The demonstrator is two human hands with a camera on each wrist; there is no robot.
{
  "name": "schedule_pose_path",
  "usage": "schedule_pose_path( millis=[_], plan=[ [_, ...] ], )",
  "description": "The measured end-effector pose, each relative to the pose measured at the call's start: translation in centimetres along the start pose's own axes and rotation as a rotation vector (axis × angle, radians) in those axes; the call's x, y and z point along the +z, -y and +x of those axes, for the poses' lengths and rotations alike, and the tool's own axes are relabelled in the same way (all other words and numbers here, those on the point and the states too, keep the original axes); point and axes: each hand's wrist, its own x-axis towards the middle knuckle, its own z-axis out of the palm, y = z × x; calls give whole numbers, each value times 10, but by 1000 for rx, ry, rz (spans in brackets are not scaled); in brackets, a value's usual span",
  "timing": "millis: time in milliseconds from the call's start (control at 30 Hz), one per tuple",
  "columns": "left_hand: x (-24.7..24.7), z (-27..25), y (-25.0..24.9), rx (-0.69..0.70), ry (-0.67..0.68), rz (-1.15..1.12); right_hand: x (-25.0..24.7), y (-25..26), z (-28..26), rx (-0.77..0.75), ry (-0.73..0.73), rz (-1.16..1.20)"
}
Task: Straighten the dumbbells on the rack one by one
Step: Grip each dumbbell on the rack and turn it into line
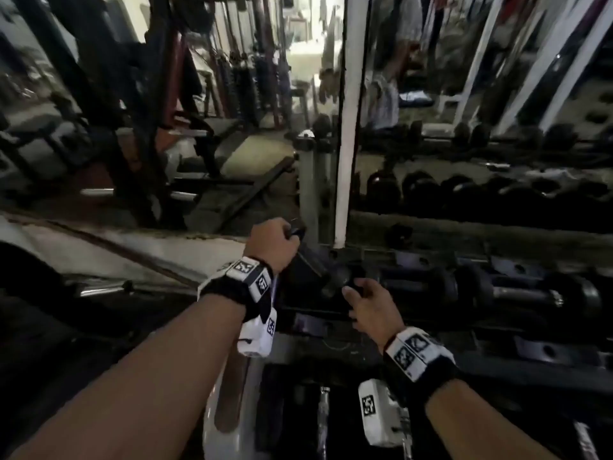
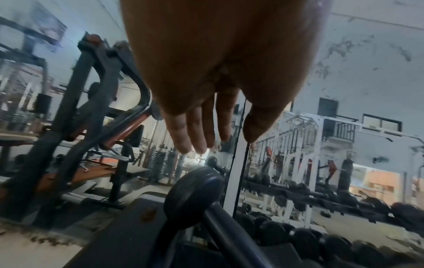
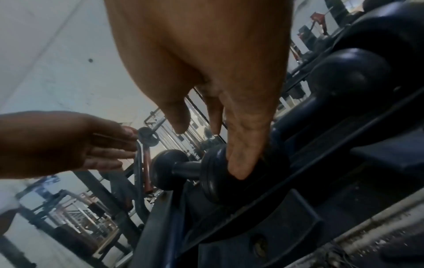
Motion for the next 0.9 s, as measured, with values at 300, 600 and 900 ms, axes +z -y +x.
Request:
schedule_pose_path(
  millis=[300,600,900],
  plan=[
    [44,107,20,-6,293,65,34,38,33,200,-160,-60],
    [57,118,28,-51,356,115,50,47,36,228,-259,5],
    [28,92,28,-286,168,-32,14,72,36,80,-179,-27]
  ],
)
